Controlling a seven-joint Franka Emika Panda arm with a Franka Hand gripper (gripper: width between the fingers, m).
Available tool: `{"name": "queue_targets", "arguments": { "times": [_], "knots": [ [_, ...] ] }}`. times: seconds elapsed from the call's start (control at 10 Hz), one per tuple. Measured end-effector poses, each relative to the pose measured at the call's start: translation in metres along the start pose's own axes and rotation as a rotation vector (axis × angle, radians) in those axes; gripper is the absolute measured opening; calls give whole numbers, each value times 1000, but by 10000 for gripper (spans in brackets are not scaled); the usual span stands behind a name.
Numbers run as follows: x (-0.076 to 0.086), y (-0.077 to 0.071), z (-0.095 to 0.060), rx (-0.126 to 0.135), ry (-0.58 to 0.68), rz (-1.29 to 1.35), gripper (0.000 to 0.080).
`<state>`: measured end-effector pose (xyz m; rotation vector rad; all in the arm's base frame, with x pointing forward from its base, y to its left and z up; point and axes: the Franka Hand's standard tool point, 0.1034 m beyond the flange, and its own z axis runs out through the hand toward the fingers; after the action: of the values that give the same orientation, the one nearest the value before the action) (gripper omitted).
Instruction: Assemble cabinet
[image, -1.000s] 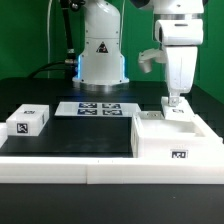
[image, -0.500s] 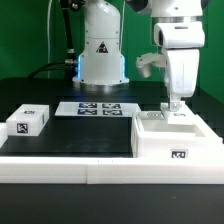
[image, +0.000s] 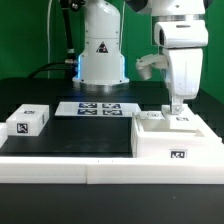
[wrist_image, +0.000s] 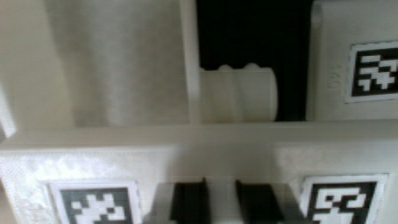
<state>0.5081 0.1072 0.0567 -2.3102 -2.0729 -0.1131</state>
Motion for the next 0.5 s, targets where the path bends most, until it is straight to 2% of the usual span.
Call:
{"name": "queue_targets", "arguments": {
  "times": [0.2,0.3,0.5],
  "knots": [
    [0,1,0,0,0,1,71],
    [0,8,0,4,0,3,71],
    [0,33,0,15,-1,10,71]
  ]
}}
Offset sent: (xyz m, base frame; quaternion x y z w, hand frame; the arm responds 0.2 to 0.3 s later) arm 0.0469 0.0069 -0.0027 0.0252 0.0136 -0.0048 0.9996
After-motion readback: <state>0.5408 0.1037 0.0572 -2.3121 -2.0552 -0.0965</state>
